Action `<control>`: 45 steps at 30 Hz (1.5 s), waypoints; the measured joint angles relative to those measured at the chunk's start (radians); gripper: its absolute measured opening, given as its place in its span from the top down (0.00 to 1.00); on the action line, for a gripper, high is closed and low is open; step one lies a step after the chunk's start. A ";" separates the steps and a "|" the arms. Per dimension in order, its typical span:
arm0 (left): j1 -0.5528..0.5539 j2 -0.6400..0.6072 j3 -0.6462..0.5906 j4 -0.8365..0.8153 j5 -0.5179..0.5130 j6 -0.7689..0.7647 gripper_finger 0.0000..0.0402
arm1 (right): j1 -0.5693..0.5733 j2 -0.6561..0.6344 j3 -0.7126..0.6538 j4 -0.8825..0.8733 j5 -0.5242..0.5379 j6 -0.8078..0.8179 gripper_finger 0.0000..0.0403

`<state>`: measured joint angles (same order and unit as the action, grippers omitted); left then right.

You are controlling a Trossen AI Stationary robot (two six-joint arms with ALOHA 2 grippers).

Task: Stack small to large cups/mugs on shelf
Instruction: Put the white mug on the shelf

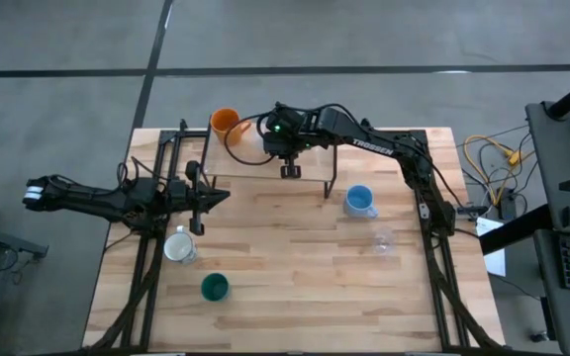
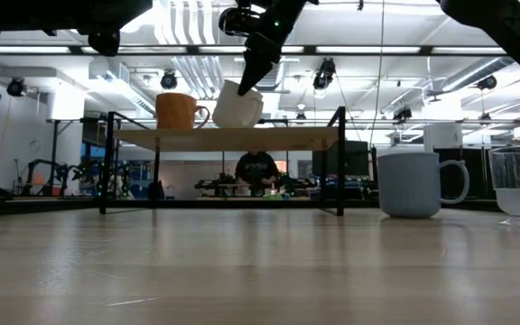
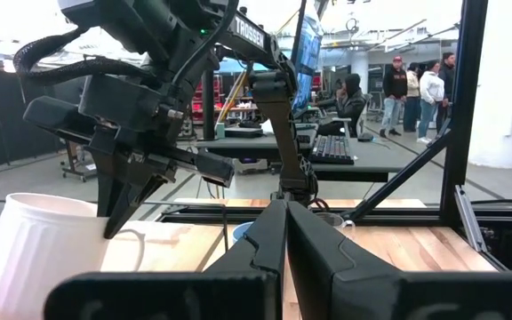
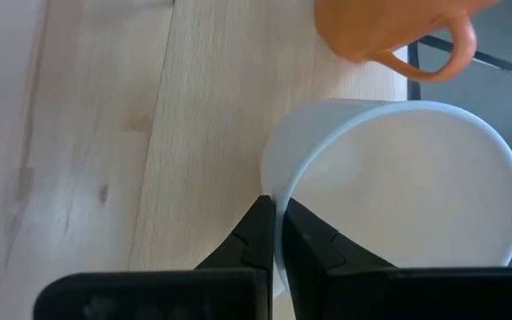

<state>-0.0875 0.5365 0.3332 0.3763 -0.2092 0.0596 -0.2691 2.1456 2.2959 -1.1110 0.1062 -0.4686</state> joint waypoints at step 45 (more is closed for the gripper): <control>0.000 0.000 0.000 0.000 0.000 0.000 1.00 | 0.000 -0.002 -0.013 -0.004 0.000 0.005 0.87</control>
<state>-0.0872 0.5362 0.3332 0.3763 -0.2092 0.0593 -0.2687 2.1441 2.2829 -1.1149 0.1066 -0.4636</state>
